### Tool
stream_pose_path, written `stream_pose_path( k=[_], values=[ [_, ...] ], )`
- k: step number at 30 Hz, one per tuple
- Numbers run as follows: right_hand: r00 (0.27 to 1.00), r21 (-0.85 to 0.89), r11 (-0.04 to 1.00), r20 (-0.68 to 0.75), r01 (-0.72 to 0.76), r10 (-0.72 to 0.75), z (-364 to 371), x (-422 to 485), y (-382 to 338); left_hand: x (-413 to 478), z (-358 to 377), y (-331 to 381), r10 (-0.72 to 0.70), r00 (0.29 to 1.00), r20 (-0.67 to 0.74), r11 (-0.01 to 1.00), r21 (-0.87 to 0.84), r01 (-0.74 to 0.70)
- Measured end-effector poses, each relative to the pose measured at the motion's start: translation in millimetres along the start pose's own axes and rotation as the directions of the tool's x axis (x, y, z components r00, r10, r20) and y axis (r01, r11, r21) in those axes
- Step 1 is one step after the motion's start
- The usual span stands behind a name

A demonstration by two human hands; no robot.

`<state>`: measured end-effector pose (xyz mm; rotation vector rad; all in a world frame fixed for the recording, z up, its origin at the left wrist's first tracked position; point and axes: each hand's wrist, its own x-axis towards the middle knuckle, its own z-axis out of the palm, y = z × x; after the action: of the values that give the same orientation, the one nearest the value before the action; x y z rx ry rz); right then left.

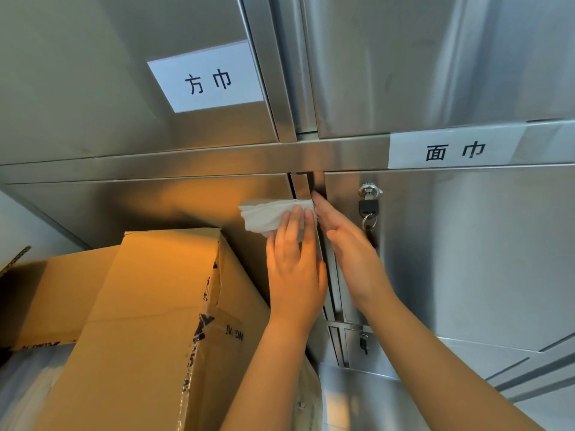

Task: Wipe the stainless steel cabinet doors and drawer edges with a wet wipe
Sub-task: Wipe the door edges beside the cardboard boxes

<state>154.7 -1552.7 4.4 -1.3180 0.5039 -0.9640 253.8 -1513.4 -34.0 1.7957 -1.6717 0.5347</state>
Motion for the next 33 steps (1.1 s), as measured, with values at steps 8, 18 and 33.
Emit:
stream_pose_path(
  k=[8,18,33],
  values=[
    [0.996,0.031,0.995,0.009,-0.095,0.094,-13.2,-11.0,42.2,-35.8,20.4,-2.6,-0.039,0.991,0.125,0.998,-0.048,0.046],
    [0.929,0.184,0.912,0.010,-0.367,0.371,-34.7,-22.1,112.7,-88.3,64.2,-14.0,-0.066,0.939,0.337,0.994,-0.059,0.091],
    [0.846,0.084,0.869,-0.199,-0.488,0.495,-55.1,-40.5,222.5,-145.2,117.5,-19.1,-0.159,0.766,0.623,0.973,-0.033,0.229]
  ],
)
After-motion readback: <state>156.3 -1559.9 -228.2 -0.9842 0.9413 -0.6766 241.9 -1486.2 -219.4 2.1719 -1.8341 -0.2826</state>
